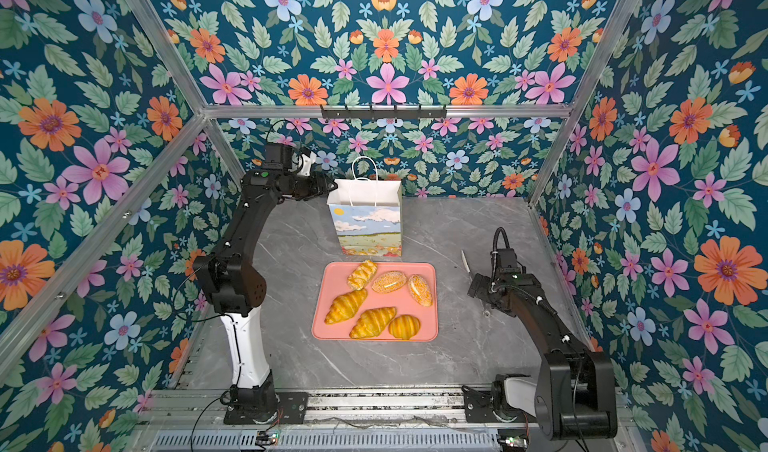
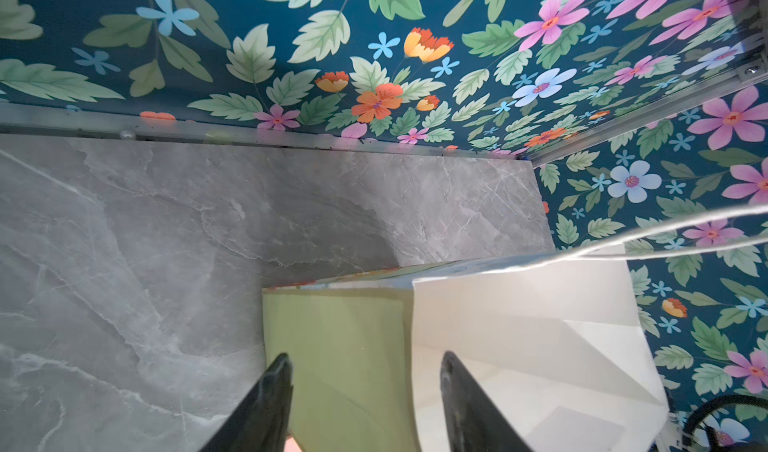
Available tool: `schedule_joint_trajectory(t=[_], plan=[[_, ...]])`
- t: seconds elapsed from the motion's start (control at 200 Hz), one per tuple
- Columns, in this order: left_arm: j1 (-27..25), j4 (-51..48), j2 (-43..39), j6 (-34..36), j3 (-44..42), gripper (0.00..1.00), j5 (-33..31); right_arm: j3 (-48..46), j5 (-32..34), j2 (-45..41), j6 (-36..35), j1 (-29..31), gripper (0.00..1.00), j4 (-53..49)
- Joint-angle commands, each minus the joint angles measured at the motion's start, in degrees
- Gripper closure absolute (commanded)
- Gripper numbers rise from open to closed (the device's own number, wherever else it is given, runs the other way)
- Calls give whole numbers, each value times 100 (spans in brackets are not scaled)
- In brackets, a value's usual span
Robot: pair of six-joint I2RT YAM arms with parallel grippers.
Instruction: Place the fake bread into the paper bag
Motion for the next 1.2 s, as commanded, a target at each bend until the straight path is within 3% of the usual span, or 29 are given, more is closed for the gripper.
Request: schedule_joint_trajectory(t=[0.0,0.18,0.365,0.535,1.195], plan=[[14,26,-298,-132,-4,40,-419,44,119,98,-97,8,1,24],[23,726,-1361,-193,-1071,38,-1043,145,238,475,-219,5,1,111],[23,1926,-2671,-379,-2872,35,-932,291,162,979,-499,4,1,359],[23,2556,-3473,-530,-3948,34,-825,520,343,1462,-608,8,1,458],[23,2704,-4092,-460,-4366,34,-581,1301,359,2786,-887,-10,1,471]])
